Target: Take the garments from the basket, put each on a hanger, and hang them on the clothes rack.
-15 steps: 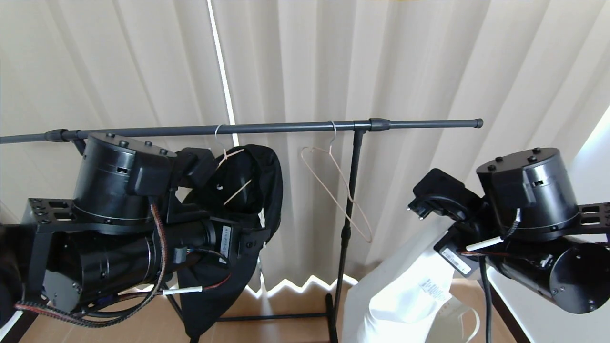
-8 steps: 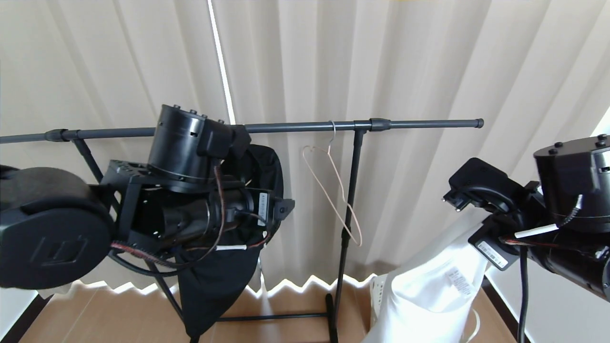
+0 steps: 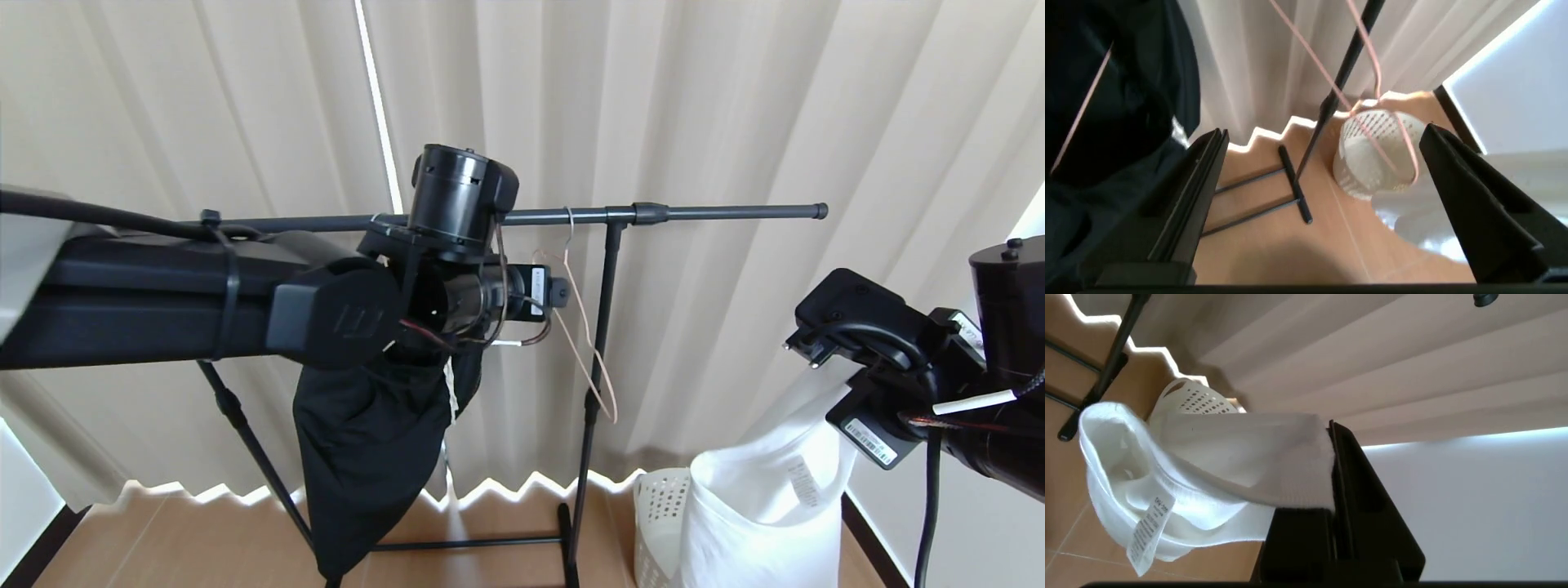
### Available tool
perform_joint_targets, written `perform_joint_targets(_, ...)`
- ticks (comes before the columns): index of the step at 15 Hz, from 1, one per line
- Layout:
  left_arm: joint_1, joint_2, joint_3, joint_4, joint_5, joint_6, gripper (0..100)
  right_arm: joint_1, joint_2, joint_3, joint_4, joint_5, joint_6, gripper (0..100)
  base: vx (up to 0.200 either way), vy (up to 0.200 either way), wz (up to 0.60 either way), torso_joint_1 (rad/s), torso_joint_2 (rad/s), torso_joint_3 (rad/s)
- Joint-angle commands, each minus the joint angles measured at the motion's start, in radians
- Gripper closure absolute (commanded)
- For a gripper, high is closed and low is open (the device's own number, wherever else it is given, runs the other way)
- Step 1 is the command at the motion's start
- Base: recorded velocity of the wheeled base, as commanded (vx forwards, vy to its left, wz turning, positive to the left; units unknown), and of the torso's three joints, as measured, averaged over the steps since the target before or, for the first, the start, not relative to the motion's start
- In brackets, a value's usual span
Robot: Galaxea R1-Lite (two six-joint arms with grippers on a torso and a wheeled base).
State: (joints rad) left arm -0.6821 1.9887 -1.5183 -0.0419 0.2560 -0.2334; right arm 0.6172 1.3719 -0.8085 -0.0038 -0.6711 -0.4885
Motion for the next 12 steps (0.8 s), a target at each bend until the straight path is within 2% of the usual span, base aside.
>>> perform_joint_targets(1, 0.0, 0.156, -0.149, -0.001, 0.0, 0.0, 0, 0.001, 0.012, -0.001, -0.001, 0.001, -0.001, 100, 0.0, 0.0, 0.0, 0.0, 0.0, 0.0)
perform_joint_targets(5, 0.003, 0.283, -0.298, -0.001, 0.0, 0.006, 0, -0.001, 0.015, -0.001, -0.001, 0.002, -0.001, 100, 0.0, 0.0, 0.0, 0.0, 0.0, 0.0)
perform_joint_targets(9, 0.004, 0.358, -0.388, 0.002, 0.0, 0.02, 0, -0.001, 0.013, -0.001, -0.001, 0.001, -0.001, 100, 0.0, 0.0, 0.0, 0.0, 0.0, 0.0)
perform_joint_targets(12, 0.004, 0.403, -0.467, 0.04, 0.011, 0.042, 0, -0.001, 0.015, -0.001, -0.001, 0.002, -0.001, 100, 0.0, 0.0, 0.0, 0.0, 0.0, 0.0)
